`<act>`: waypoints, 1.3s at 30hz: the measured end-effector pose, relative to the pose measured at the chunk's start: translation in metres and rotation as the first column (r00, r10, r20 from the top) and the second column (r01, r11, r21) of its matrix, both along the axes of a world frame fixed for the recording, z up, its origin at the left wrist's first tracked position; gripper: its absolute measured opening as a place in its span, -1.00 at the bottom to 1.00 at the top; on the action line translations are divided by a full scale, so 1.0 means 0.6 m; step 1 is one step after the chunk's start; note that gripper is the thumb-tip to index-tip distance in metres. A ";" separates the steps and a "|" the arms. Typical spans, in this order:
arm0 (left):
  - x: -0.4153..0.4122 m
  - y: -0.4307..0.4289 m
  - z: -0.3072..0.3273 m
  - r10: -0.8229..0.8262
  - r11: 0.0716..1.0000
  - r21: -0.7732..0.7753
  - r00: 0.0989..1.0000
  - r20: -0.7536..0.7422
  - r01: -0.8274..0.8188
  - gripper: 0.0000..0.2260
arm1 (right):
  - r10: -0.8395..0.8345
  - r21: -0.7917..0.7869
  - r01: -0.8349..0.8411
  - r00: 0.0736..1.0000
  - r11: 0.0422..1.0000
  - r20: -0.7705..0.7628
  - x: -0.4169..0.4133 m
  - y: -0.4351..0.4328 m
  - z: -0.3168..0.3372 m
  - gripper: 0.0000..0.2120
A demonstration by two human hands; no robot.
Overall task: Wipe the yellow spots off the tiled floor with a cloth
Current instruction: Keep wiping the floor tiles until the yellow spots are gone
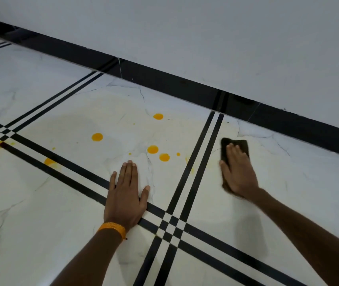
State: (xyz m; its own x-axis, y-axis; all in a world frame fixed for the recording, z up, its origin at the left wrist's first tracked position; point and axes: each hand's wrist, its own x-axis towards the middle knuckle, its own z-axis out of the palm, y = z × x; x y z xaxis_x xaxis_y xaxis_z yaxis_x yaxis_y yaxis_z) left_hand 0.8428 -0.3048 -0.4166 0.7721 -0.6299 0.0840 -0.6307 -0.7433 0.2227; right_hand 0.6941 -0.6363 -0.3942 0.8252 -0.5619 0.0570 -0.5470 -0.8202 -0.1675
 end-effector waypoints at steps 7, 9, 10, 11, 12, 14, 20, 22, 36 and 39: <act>0.008 0.002 0.000 -0.012 1.000 0.023 1.000 0.021 0.011 -0.29 | -0.197 0.045 0.197 0.980 0.979 -0.002 0.121 0.011 -0.008 -0.35; 0.002 0.006 0.002 -0.011 0.999 0.033 1.000 0.008 0.010 -0.29 | 0.099 0.055 -0.097 0.994 0.994 -0.034 0.076 0.092 -0.013 -0.36; 0.001 0.004 0.005 -0.008 1.000 0.029 1.000 0.008 0.008 -0.29 | 0.236 0.066 -0.232 0.971 0.970 -0.048 0.045 0.122 -0.009 -0.36; 0.000 0.001 0.006 -0.008 1.000 0.026 1.000 0.008 0.008 -0.29 | 0.347 0.084 -0.342 0.936 0.936 -0.058 0.018 0.134 -0.001 -0.36; -0.001 -0.002 0.007 -0.007 1.000 0.026 1.000 0.002 0.007 -0.29 | 0.423 0.098 -0.416 0.904 0.904 -0.062 0.002 0.125 0.007 -0.36; 0.005 -0.005 0.007 -0.002 1.000 0.027 1.000 0.007 0.002 -0.29 | 0.395 0.056 -0.392 0.917 0.918 -0.060 0.013 0.086 0.007 -0.36; 0.005 0.001 0.001 -0.006 0.999 0.044 1.000 -0.004 0.006 -0.29 | 0.013 0.017 -0.012 0.999 1.000 -0.046 0.168 0.138 -0.010 -0.37; 0.007 -0.001 0.003 -0.010 0.999 0.047 1.000 0.004 0.010 -0.29 | 0.262 0.052 -0.259 0.964 0.964 -0.055 0.138 0.203 -0.009 -0.36; 0.053 0.151 0.016 0.200 0.980 -0.004 0.979 -0.026 -0.200 -0.26 | 0.124 0.037 -0.122 0.991 0.992 -0.053 0.088 0.158 -0.014 -0.26; 0.071 0.206 0.015 0.202 0.979 0.040 0.979 -0.010 -0.202 -0.22 | 0.113 0.008 -0.113 0.993 0.994 -0.037 0.088 0.161 -0.006 -0.27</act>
